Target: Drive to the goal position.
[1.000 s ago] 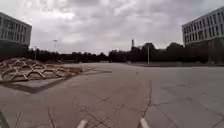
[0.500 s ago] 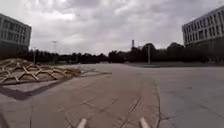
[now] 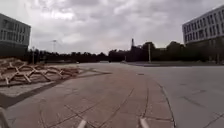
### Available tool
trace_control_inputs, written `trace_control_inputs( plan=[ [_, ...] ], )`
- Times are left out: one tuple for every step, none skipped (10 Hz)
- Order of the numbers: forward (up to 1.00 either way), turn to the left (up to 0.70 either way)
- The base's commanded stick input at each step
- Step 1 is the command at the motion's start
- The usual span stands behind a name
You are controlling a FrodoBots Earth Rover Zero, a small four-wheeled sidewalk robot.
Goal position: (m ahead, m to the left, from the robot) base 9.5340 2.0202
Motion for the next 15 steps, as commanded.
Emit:
trace_control_inputs(
  plan=[
    [0.70,0.00],
    [0.70,0.00],
    [0.70,0.00],
    [0.70,0.00],
    [0.70,0.00],
    [0.70,0.00],
    [0.70,0.00],
    [0.70,0.00],
    [0.70,0.00],
    [0.70,0.00],
    [0.70,0.00],
    [0.70,0.00],
    [0.70,0.00],
    [0.70,0.00],
    [0.70,0.00]
  ],
)
